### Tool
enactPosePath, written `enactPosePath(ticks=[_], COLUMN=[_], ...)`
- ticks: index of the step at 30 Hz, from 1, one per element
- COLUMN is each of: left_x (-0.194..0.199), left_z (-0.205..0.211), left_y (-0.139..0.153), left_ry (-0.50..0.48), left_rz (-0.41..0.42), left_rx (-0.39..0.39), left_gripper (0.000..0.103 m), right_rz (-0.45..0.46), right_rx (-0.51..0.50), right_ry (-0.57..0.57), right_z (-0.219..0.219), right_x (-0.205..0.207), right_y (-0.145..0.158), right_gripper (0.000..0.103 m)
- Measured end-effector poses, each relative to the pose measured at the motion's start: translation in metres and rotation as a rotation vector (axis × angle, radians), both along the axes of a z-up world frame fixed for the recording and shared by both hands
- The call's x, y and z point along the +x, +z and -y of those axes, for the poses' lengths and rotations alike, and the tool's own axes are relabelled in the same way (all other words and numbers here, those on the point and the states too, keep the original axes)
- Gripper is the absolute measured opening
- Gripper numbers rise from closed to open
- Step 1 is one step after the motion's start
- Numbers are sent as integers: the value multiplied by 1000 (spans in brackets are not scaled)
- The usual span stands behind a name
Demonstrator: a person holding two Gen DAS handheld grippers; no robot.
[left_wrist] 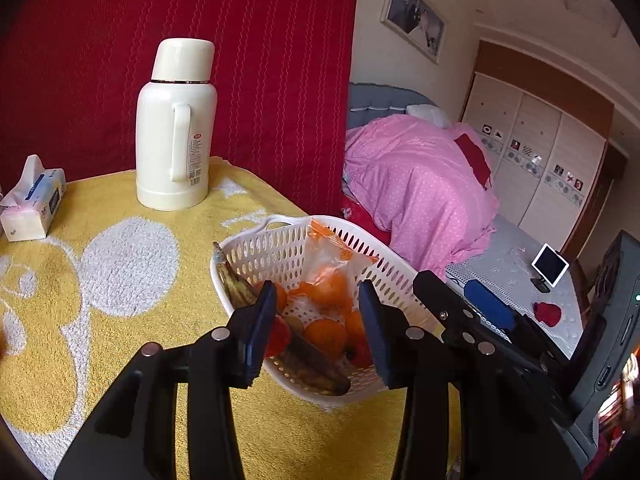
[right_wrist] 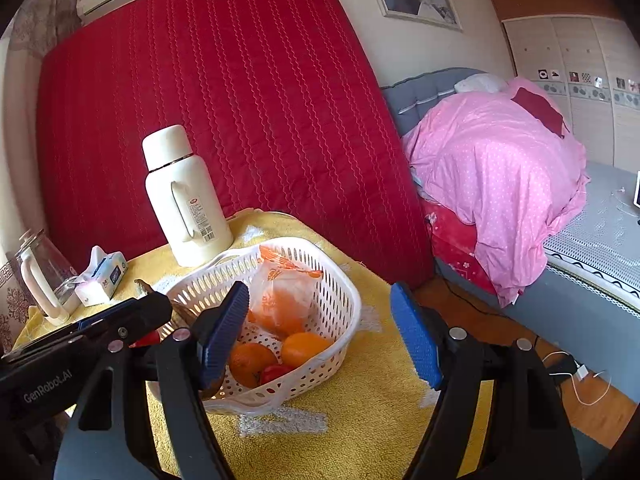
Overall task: Organize fruits
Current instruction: 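Open both grippers to drop the cherry tomatoes into the basket, then move both grippers back to the orange and kiwi on the towel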
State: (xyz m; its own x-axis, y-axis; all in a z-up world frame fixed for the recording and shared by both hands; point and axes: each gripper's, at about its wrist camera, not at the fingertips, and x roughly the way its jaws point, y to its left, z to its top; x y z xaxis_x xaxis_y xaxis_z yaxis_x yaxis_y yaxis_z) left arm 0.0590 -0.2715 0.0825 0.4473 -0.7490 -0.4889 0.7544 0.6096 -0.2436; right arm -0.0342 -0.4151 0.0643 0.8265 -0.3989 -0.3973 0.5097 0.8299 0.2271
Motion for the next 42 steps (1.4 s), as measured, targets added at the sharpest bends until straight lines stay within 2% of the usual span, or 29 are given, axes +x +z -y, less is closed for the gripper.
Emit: enactPosePath(ticks=[6,10,13,16,19,20,24,29,36,38,42], left_x=[11,9,4,3,3,2,3,15,17,17,20], left_z=[-8,-3,0,-9,-21,-25,-34,-41,-23,-19,-5], left_y=[-1,-6,-9,-3,8,11,12,-1,-25,-27,-32], left_ry=[-62,-119,-125,-103,-63,-42,60,177,190,193,167], left_rz=[-117,-165,-175,-172,-136,-116,-10,62,116,138,131], left_rx=[-76,-81,-69,-86,-99,-91,-12,93,226,228,262], left_gripper=[43,43,44,56,60,63,67,67,68,73,76], right_rz=[-2,-2,-2,1,-2,-3,-3,-3,-5,-5,-6], right_rx=[6,5,1,4,8,8,7,6,5,4,3], right_ry=[-2,-7,-7,-12,-12,-11,-11,-11,-9,-8,-7], right_z=[1,1,1,2,3,3,3,3,2,1,1], right_x=[-2,-2,-1,-3,-2,-1,-1,-1,-2,-2,-2], right_y=[0,1,0,1,0,0,0,0,0,1,1], right_gripper=[75,75,75,75,75,75,75,75,75,75,75])
